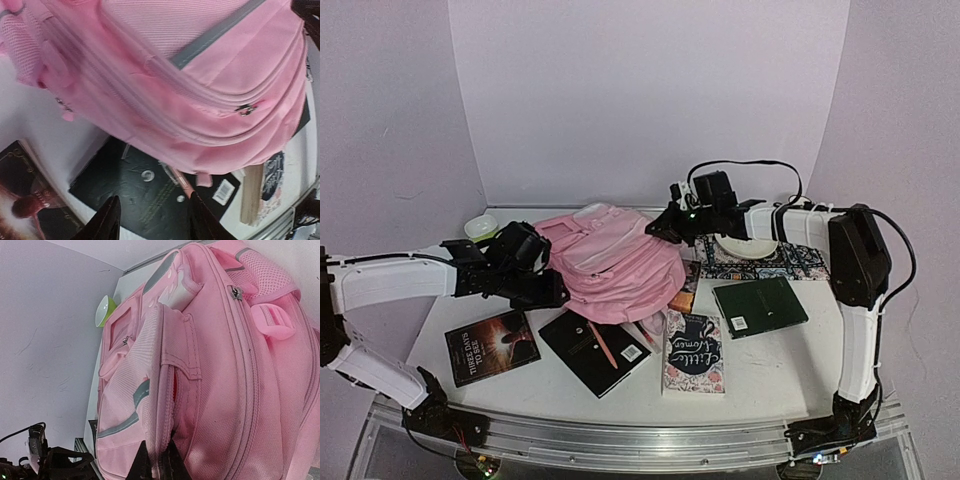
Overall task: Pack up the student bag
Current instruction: Pick up the upper front pocket of the student bag.
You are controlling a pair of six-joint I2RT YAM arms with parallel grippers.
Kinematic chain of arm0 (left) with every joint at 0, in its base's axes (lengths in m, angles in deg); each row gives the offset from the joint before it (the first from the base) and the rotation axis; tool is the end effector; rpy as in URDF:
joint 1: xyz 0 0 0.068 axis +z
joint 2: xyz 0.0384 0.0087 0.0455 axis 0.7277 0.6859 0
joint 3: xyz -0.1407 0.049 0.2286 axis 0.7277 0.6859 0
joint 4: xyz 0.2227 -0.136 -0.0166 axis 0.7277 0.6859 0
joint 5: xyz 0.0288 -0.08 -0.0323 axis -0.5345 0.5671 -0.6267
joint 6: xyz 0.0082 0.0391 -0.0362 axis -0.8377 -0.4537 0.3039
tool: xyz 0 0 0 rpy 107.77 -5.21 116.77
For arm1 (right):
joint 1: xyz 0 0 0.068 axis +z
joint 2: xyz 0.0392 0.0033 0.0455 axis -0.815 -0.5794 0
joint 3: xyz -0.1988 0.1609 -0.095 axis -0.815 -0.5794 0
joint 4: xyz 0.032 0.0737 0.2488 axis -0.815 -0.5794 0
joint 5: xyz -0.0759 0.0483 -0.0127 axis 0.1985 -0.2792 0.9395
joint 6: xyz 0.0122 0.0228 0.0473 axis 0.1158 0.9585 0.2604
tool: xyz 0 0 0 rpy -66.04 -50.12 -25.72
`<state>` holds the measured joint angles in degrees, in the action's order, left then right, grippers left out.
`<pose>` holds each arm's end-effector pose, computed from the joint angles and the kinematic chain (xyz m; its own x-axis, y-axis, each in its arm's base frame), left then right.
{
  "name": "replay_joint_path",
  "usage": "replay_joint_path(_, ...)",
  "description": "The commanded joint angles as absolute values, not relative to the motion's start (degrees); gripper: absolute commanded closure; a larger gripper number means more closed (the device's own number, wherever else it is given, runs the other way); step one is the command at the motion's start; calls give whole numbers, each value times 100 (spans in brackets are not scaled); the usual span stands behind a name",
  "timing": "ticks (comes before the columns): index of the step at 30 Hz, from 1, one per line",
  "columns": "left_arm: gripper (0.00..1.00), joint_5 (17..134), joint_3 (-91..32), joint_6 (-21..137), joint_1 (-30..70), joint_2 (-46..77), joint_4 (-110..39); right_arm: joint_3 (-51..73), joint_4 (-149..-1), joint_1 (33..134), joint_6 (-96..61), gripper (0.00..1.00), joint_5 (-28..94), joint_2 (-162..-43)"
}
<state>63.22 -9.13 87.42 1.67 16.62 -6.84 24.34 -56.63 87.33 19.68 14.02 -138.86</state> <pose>0.1952 -0.1921 0.2350 -0.8629 -0.0591 -0.5019 0.1489 0.9194 -0.3641 0.4039 0.2786 0.2611 -0.7069 0.2807 -0.6493 -0.5033 0.4454 0.7405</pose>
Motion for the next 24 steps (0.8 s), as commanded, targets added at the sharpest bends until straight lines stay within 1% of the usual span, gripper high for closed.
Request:
replay_joint_path(1,51,7048,-1482,9495,86,2119,-1417,2404,-5000,8713,1775,100,1716,-13474)
replay_joint_path(4,48,6845,-1736,9866,-21,2492,-1522,2315,-4954,8824,1766,100,1862,-13440)
replay_joint_path(7,41,6481,-2002,10129,-146,2793,-1558,2178,-4923,8956,1737,100,2149,-13364)
replay_joint_path(12,30,5831,-2101,10569,-351,3152,-1582,1910,-4804,9146,1677,100,2561,-13198)
replay_joint_path(16,28,5439,-2111,10793,-372,3353,-1637,1846,-4724,9231,1684,100,2593,-13199)
replay_joint_path(20,28,5214,-2304,10817,-375,3629,-1650,1794,-4653,9295,1700,100,2569,-13236)
replay_joint_path(24,29,4934,-2259,11185,-375,3781,-1668,1770,-4610,9364,1705,100,2531,-13260)
